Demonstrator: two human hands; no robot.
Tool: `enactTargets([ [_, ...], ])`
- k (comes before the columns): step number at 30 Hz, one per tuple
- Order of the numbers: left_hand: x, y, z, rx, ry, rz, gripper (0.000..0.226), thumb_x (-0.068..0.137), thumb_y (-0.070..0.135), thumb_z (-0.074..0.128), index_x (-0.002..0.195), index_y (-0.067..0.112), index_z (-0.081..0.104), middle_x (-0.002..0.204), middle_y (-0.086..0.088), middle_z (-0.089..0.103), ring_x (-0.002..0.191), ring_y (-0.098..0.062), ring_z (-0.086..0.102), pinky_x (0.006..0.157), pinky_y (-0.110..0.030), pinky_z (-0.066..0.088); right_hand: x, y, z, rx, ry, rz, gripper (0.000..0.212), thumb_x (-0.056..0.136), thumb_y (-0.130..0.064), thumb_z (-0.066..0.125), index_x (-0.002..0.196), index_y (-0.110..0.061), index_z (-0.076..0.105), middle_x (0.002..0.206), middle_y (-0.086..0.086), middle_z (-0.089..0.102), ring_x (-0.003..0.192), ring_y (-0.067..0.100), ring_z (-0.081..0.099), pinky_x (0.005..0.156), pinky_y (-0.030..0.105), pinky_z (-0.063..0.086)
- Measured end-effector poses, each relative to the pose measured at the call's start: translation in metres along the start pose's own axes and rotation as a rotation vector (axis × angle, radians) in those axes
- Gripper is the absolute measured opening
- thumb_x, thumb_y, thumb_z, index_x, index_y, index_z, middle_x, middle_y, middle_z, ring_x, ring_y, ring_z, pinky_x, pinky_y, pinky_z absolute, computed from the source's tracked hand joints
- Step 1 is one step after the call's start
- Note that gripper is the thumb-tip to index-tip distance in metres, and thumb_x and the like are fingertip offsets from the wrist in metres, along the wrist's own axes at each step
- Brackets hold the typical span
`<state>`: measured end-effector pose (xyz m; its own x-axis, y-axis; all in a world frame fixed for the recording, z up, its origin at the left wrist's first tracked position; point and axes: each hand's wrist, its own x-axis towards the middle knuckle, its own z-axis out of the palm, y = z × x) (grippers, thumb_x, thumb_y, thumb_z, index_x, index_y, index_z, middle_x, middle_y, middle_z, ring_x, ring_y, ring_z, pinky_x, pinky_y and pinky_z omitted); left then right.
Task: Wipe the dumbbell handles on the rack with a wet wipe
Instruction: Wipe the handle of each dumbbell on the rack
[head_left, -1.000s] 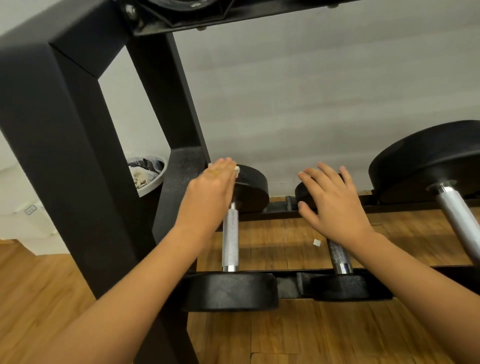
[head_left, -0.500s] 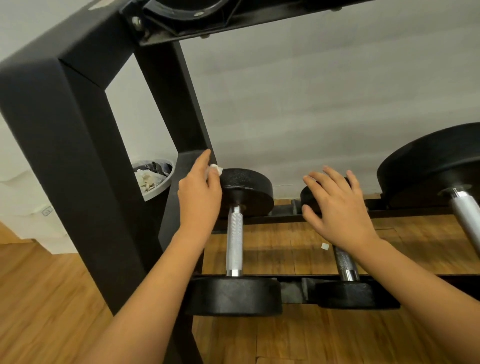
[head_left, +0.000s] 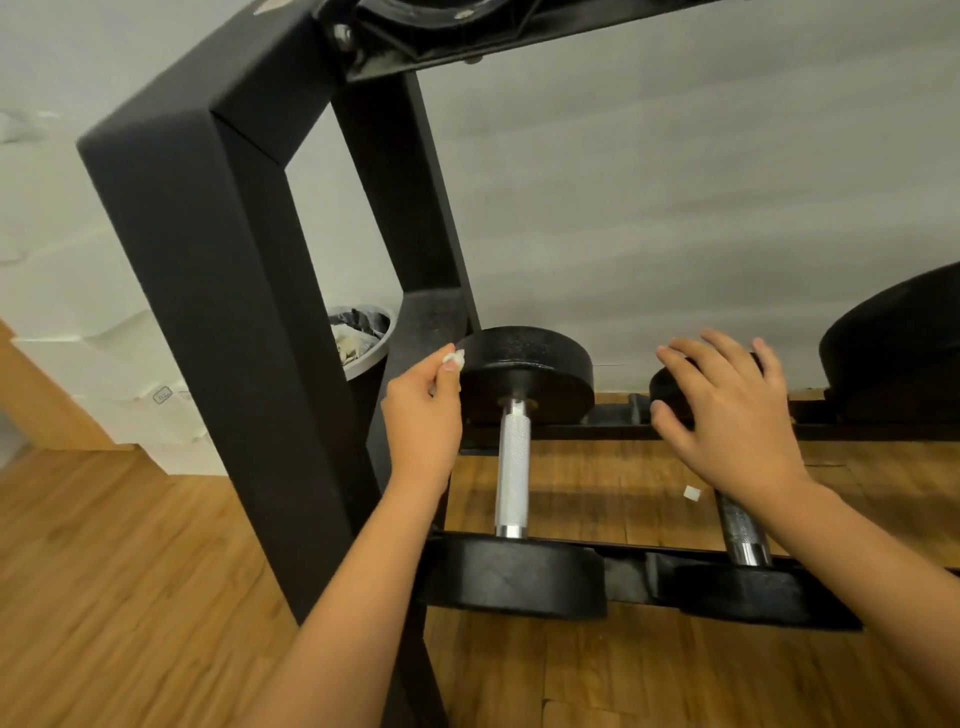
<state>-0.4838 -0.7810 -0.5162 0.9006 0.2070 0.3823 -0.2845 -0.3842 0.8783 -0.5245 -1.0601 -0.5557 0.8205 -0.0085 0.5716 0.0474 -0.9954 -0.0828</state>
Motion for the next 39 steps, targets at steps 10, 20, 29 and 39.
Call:
enactTargets([
  [10, 0.000, -0.009, -0.002, -0.114, -0.001, -0.061, 0.031, 0.107, 0.022, 0.055, 0.136, 0.022, 0.065, 0.116, 0.023, 0.067, 0.106, 0.016, 0.061, 0.093, -0.008, 0.048, 0.002, -0.003, 0.004, -0.014, 0.048, 0.002, 0.058, 0.091, -0.046, 0.043, 0.137, -0.014, 0.058, 0.135, 0.006, 0.060, 0.137, 0.028, 0.043, 0.117, 0.056, 0.022],
  [20, -0.014, -0.026, -0.009, -0.138, 0.041, -0.193, 0.021, 0.104, 0.017, 0.060, 0.119, 0.025, 0.074, 0.111, 0.010, 0.075, 0.100, 0.003, 0.068, 0.096, -0.023, 0.055, 0.003, -0.005, 0.008, -0.032, 0.090, -0.013, 0.053, 0.091, -0.044, 0.047, 0.133, -0.014, 0.061, 0.130, 0.006, 0.063, 0.133, 0.029, 0.046, 0.115, 0.056, 0.025],
  [29, -0.015, -0.022, 0.003, -0.027, -0.239, -0.384, 0.018, 0.095, 0.017, 0.074, 0.081, 0.027, 0.073, 0.086, -0.002, 0.078, 0.086, -0.015, 0.075, 0.085, -0.035, 0.060, 0.003, -0.004, 0.008, -0.016, 0.109, -0.018, 0.051, 0.091, -0.043, 0.048, 0.132, -0.015, 0.062, 0.129, 0.005, 0.063, 0.131, 0.028, 0.046, 0.115, 0.056, 0.024],
  [39, -0.019, -0.025, -0.001, -0.191, -0.395, -0.475, 0.011, 0.096, 0.005, 0.069, 0.106, 0.007, 0.075, 0.092, -0.006, 0.079, 0.088, -0.014, 0.075, 0.081, -0.028, 0.063, 0.002, -0.003, 0.010, -0.028, 0.132, -0.013, 0.050, 0.091, -0.042, 0.047, 0.131, -0.015, 0.062, 0.127, 0.006, 0.063, 0.129, 0.029, 0.047, 0.115, 0.055, 0.024],
])
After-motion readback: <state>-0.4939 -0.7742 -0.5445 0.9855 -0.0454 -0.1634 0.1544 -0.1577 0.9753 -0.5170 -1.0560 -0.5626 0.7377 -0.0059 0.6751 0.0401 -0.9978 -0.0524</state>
